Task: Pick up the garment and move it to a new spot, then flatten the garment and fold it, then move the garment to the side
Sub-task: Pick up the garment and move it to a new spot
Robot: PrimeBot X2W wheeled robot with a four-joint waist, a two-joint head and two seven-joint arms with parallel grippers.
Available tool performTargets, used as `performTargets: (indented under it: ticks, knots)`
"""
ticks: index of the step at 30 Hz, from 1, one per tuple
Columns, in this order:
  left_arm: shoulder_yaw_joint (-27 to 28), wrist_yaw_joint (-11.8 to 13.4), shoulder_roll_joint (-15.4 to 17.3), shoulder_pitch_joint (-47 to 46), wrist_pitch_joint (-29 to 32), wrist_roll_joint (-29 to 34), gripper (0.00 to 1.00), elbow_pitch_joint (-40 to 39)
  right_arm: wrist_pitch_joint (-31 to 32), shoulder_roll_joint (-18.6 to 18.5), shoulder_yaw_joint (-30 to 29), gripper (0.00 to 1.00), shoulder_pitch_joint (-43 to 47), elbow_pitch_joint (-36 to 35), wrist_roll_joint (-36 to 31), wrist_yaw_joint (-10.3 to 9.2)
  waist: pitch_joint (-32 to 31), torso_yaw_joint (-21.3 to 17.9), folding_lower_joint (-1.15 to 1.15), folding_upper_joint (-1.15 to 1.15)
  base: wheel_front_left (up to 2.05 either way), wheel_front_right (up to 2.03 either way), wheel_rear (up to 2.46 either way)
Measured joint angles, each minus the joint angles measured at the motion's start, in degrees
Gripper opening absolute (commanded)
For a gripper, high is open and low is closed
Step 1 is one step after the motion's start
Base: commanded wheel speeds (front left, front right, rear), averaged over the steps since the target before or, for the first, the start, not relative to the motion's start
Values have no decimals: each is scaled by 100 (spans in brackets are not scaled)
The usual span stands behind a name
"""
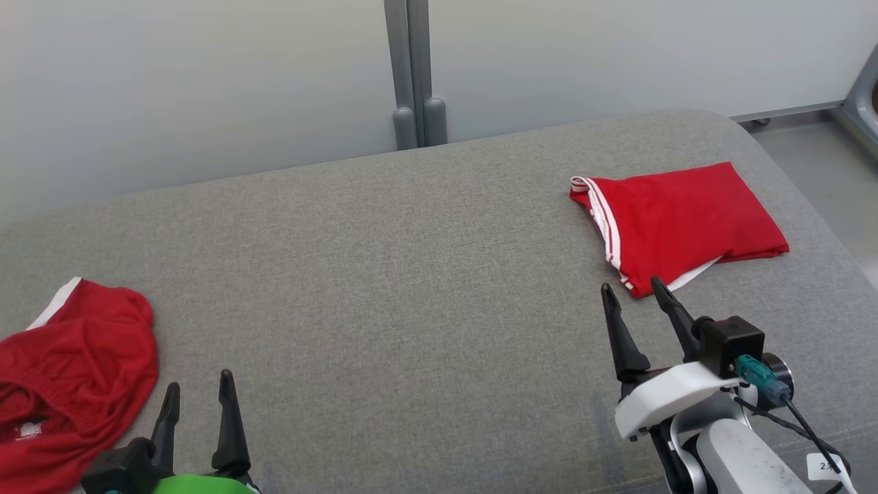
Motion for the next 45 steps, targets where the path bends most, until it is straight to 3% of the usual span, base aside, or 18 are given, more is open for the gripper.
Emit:
performTargets:
  ticks: [13, 29, 38, 45]
  knots:
    - [-63, 0, -67, -7, 0, 200, 100, -3, 0, 64, -179, 100, 189, -159, -116, -1, 20, 298, 0, 0, 0, 0, 0]
    - [343, 0, -85, 12, -1, 343, 100, -192, 0, 179, 172, 100, 203, -148, -142, 214, 10, 1437, 0, 0, 0, 0, 0]
    - [-58, 0, -90, 14, 22, 397, 100, -243, 0, 245, -36, 100, 210, -156, -142, 156, -10, 2120, 0, 0, 0, 0, 0]
    - [166, 7, -93, 16, 43, 387, 100, -350, 0, 307, 87, 100, 210, -137, -171, 157, 26, 2459, 0, 0, 0, 0, 0]
